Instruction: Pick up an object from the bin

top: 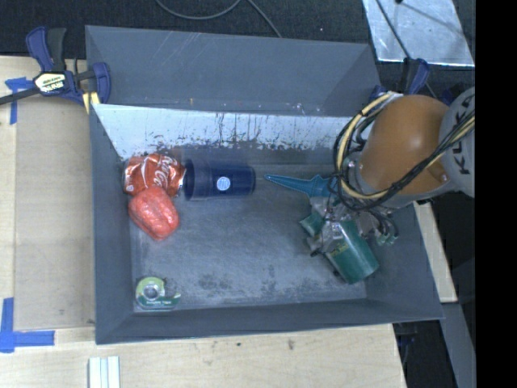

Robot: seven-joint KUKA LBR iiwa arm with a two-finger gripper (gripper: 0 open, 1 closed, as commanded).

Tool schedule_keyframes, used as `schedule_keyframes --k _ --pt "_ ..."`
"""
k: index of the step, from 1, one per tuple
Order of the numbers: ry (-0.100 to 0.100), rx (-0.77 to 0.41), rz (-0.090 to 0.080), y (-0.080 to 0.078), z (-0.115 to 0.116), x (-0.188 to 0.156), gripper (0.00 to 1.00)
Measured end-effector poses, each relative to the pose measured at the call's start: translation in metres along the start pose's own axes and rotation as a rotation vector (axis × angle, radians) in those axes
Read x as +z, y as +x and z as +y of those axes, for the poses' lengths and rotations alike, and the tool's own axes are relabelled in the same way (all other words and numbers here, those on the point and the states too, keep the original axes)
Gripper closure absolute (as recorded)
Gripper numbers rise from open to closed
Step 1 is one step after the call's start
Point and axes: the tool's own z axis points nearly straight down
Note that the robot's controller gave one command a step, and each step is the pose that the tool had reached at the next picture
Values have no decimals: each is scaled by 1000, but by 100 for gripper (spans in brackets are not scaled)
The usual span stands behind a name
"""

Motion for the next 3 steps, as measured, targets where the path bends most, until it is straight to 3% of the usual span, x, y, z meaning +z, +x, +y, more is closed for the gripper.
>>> schedule_keyframes --k 1,2,3 --pt "-1 10 8 2 -1 -38 100" --pt "0 -8 1 -2 -9 -94 100" --pt "0 126 3 -4 12 -239 100"
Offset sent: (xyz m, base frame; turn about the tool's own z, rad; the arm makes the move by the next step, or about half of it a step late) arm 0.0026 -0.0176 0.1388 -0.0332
